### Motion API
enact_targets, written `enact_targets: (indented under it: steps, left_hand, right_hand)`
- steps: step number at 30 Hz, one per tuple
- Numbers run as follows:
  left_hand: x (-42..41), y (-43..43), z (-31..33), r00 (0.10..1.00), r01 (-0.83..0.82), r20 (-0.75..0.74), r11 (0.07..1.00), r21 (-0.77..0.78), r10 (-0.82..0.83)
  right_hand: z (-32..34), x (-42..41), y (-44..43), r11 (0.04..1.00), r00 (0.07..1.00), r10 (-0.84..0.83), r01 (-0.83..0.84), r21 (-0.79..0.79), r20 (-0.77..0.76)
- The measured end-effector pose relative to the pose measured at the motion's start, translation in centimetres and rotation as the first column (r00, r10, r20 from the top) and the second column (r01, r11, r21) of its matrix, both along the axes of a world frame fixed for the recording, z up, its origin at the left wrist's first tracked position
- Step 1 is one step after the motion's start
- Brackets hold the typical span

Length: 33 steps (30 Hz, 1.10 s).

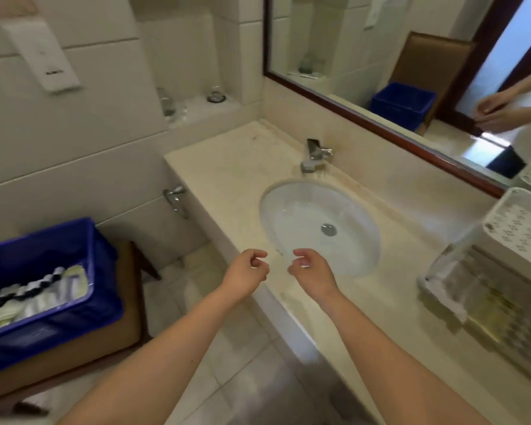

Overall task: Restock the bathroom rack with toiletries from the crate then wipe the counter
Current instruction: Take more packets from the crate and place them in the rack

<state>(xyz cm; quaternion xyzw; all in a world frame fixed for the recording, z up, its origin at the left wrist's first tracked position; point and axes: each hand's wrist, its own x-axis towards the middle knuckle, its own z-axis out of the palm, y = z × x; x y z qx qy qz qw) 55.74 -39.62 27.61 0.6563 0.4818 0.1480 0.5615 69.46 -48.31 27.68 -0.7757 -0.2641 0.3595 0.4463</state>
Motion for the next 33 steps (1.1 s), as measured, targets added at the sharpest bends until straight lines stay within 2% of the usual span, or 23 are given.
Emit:
enact_targets:
  steps: [10,18,27,33]
  left_hand:
    - [-19.9,6.9,0.3,0.967,-0.252,-0.014,0.967,0.021,0.252]
    - [-33.6,9.1,-0.2,0.886,-0.463,-0.019,0.886,0.021,0.463]
    - [-42.4,10.2,-1.6,0.777,-0.629,-0.036,0.778,0.011,0.628]
    - [-46.5,13.3,-2.8,0.739,-0.672,-0.054,0.74,-0.005,0.671]
  right_hand:
    - [-0.4,-17.3,10.8,0.958,0.958,0.285,-0.285,0.004,0.031]
    - [0.0,-29.5,16.5,0.851,0.847,0.524,-0.525,-0.011,0.086]
    - [-0.8,-38.2,20.9,0.726,0.721,0.688,-0.686,-0.058,0.082]
    - [-1.8,-42.4,25.7,0.666,0.664,0.745,-0.741,-0.08,0.06]
